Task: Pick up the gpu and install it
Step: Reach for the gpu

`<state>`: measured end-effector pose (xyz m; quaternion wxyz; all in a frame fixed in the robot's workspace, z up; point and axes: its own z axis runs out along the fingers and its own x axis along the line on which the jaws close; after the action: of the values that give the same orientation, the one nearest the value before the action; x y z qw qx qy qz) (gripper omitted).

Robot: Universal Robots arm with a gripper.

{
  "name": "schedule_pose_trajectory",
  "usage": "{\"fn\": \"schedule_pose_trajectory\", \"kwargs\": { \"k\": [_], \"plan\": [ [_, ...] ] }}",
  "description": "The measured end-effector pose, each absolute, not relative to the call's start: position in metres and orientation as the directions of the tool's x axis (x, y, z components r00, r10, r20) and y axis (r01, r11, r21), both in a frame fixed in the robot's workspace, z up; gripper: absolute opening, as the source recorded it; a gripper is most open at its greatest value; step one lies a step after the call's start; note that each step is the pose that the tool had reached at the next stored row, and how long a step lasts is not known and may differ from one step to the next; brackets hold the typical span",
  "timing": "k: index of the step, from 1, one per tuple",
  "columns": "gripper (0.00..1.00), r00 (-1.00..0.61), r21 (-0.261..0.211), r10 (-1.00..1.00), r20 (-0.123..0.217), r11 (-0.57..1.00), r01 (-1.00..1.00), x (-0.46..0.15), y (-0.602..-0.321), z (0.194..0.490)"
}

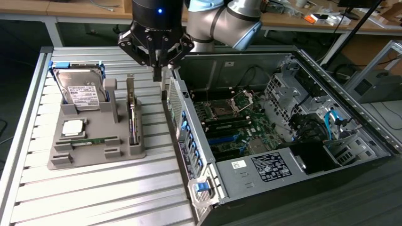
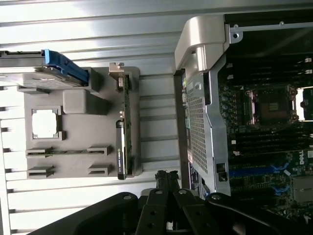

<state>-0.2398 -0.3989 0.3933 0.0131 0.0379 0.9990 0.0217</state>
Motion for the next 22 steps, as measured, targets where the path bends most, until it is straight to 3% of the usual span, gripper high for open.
{"fn": "schedule_pose_trajectory", "kwargs": {
  "k": [22],
  "plan": [
    [0.11, -0.997, 0.044, 0.076, -0.024, 0.996, 0.075, -0.2503, -0.3989, 0.3933]
  ]
}}
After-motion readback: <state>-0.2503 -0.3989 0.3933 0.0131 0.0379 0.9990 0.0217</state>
